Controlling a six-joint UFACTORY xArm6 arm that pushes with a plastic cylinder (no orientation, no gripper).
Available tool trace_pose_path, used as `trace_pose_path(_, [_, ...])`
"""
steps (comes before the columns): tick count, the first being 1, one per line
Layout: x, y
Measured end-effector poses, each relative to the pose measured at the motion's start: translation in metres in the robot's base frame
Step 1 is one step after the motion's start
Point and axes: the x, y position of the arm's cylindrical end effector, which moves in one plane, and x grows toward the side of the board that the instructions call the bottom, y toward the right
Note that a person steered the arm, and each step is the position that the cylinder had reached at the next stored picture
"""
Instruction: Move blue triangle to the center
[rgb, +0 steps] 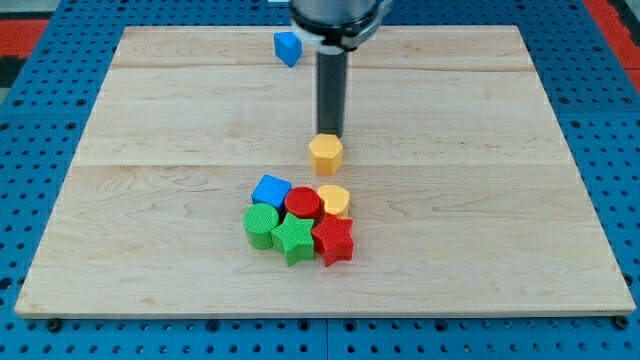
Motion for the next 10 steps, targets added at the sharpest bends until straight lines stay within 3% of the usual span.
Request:
trace_pose_path(1, [0.027,-0.015])
trace_pose_path(5, [-0.002,-0.008])
trace_pose_path(6, [-0.014,0.026])
trace_pose_path(8, [-0.105,0.120])
trace_pose_path(10, [-0.182,0.133])
